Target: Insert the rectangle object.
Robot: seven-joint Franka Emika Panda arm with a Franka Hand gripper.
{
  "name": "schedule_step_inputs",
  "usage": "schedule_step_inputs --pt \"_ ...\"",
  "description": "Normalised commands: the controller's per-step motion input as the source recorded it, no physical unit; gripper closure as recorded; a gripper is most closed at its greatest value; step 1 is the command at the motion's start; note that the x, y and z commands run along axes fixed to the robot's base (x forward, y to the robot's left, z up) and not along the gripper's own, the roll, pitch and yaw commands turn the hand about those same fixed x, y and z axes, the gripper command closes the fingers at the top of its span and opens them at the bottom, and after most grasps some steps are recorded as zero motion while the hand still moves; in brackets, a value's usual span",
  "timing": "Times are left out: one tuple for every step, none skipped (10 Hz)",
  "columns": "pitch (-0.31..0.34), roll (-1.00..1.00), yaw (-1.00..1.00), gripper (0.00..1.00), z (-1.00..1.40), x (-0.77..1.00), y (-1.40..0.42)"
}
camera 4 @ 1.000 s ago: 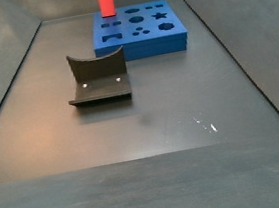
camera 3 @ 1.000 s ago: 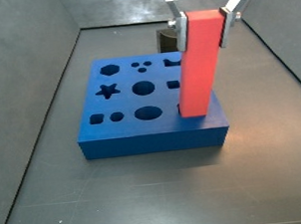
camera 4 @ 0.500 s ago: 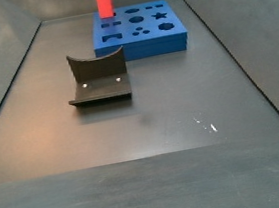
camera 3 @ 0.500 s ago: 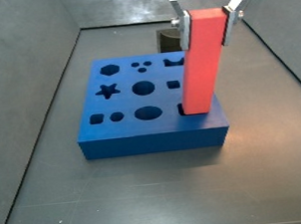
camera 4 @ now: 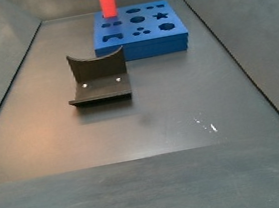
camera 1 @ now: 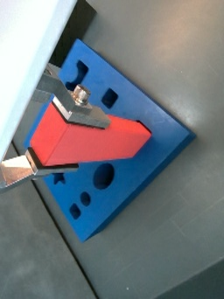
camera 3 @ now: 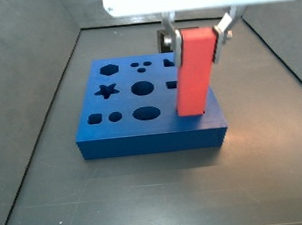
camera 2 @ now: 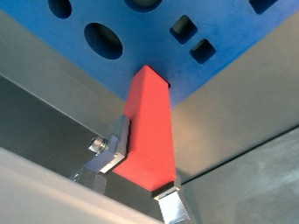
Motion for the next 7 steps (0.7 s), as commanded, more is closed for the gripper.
schedule_step_inputs --pt "-0.021 0.00 0.00 1.00 -0.52 0.23 -0.20" --pt "0.000 0.00 -0.02 1.00 -0.39 0.26 -0.26" --pt "0.000 0.00 -0.01 1.00 -0.33 0.31 -0.25" --pt "0.000 0.00 -0.03 1.00 -0.29 0.28 -0.20" --pt "-0.011 0.00 0.00 1.00 -0.05 0.00 0.00" --pt "0.000 -0.02 0.00 1.00 0.00 0.00 0.00" --pt "0.000 0.00 0.00 1.00 0.00 0.00 0.00"
